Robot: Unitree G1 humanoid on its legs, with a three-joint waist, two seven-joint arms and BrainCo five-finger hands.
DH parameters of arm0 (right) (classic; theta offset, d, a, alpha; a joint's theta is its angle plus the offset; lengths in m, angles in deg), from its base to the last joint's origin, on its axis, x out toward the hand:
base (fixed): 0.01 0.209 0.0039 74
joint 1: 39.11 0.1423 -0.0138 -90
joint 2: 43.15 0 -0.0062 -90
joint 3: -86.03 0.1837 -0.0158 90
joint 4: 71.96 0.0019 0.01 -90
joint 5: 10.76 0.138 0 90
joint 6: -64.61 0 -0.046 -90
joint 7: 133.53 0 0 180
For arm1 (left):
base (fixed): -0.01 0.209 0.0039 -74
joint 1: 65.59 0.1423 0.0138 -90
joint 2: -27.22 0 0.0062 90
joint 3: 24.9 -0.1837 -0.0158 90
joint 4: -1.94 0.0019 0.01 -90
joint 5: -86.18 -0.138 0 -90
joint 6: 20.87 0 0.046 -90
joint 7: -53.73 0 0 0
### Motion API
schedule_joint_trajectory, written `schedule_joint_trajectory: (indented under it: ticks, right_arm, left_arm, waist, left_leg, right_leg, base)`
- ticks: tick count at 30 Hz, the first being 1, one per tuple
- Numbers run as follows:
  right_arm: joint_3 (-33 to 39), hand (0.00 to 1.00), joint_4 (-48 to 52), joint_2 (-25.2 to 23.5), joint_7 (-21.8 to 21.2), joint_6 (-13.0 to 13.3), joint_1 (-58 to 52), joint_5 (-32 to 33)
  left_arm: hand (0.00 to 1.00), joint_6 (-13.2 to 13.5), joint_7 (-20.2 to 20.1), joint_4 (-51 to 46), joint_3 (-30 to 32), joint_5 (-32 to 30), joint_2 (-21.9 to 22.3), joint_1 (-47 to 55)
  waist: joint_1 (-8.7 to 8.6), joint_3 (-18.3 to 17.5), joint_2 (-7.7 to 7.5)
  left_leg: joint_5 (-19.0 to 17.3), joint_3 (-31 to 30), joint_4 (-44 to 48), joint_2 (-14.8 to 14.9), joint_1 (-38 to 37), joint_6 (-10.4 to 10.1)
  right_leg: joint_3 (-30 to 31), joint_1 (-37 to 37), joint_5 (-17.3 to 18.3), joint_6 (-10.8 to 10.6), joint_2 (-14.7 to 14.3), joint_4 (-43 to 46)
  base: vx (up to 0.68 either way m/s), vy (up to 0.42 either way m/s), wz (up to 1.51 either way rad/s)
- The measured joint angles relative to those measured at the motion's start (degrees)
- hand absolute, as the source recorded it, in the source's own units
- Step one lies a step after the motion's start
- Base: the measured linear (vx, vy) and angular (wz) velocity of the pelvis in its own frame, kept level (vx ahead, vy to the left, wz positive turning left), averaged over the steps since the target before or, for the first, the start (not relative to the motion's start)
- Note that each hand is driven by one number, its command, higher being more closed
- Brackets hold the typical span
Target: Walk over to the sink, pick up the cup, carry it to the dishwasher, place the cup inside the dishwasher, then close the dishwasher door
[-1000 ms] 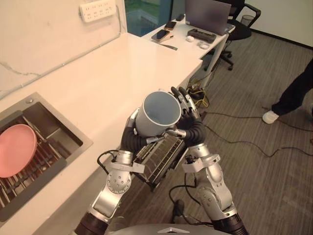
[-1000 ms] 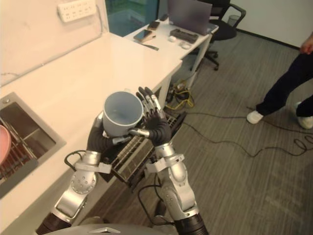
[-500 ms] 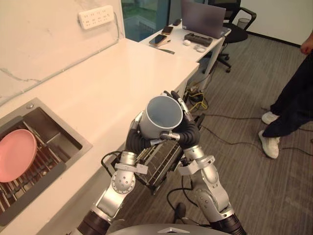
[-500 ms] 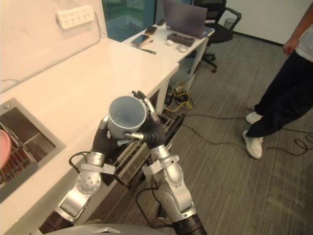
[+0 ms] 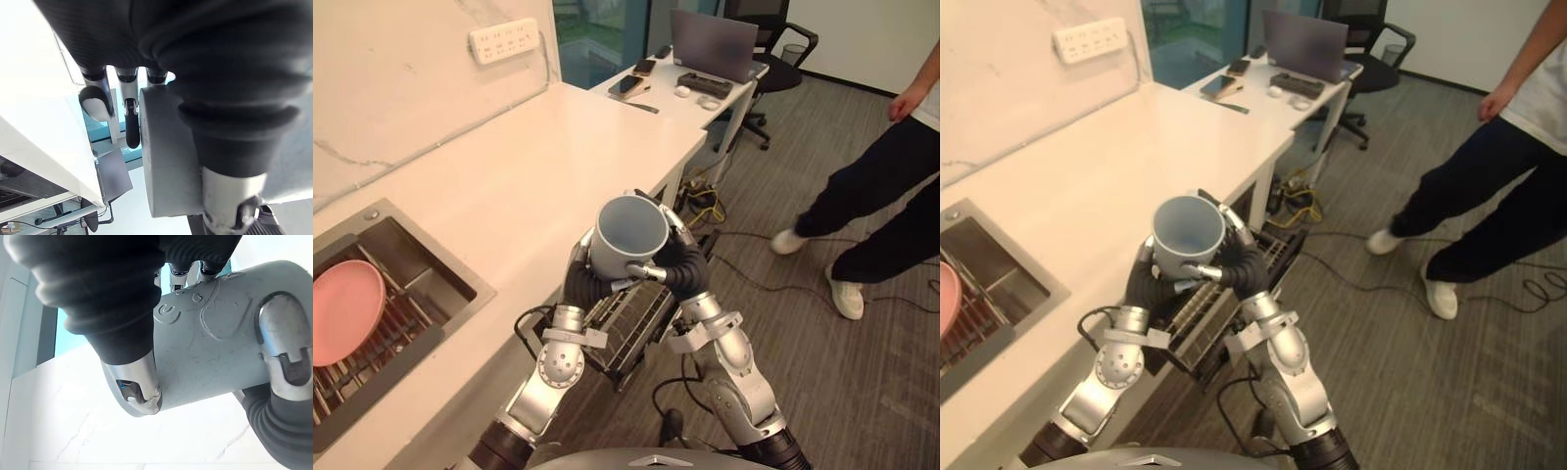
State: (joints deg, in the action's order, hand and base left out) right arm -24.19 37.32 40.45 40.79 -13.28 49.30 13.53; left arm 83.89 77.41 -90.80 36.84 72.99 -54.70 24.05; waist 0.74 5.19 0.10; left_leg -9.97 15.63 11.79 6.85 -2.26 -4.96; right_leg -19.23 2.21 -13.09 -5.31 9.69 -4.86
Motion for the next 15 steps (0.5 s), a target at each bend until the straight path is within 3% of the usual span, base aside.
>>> schedule_joint_trajectory:
  ticks: [15]
  right_arm:
    - [-1.3, 1.00, 0.0, -0.1, 4.3, -0.1, -0.1, -3.1]
  left_arm:
    - [1.00, -0.6, 2.2, 1.2, 0.0, -2.7, 0.0, 0.0]
  waist:
    - [-0.76, -1.3, -0.14]
  left_leg:
    - [0.1, -0.2, -0.2, 0.0, 0.0, 0.0]
  right_leg:
    - [-0.1, -0.1, 0.3, -0.4, 0.0, 0.0]
  base:
    - [0.00, 0.000, 0.00]
